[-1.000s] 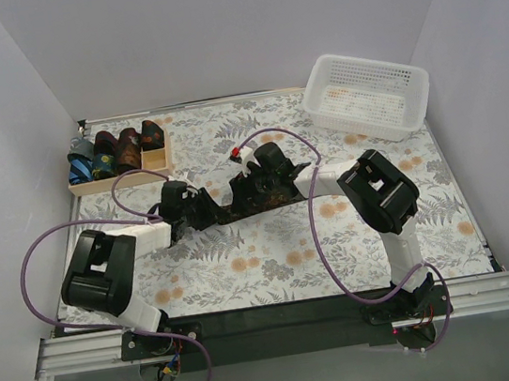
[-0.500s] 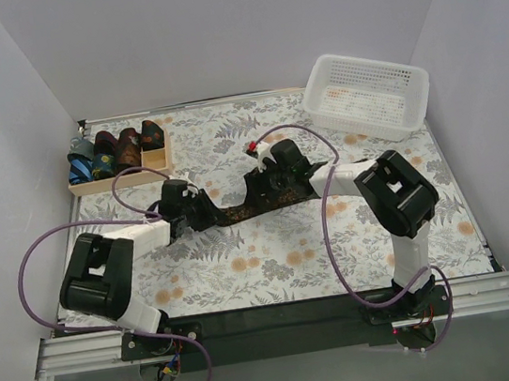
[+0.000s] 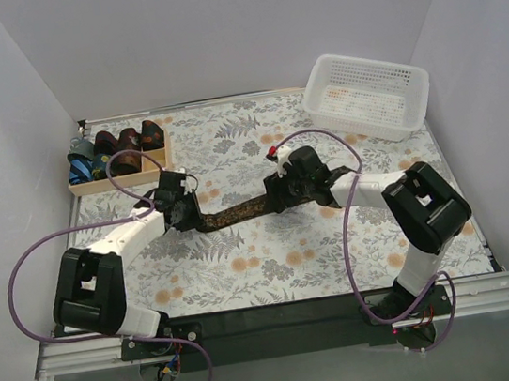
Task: Roll the ties
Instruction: Roll the tie
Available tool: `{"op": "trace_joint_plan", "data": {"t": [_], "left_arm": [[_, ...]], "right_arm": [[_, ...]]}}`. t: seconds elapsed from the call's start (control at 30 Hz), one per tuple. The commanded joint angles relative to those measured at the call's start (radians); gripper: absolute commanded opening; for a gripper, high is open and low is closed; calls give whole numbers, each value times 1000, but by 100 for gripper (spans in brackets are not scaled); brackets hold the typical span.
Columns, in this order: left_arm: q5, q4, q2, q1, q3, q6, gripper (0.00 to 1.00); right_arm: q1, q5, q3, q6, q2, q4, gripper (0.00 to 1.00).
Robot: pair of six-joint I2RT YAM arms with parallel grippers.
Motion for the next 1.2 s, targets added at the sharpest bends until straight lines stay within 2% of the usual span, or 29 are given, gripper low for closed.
{"op": "trace_joint_plan", "data": {"t": [0.0, 0.4, 0.67, 0.97, 1.17], "left_arm": [[-184, -107, -30, -5, 58, 58, 4], [-511, -257, 68, -80, 174, 88, 1], [-781, -353, 185, -149, 300, 81, 0], [-908, -406, 314, -241, 383, 75, 1], [-1002, -459, 421, -313, 449, 68, 8]], "right_arm": [[2, 79, -28, 3, -76, -12, 60], [2, 130, -143, 0, -205, -29, 60], [2, 152, -169, -10, -217, -33, 60], [-1, 170, -175, -17, -228, -35, 60], [1, 164, -175, -15, -214, -35, 60]]}}
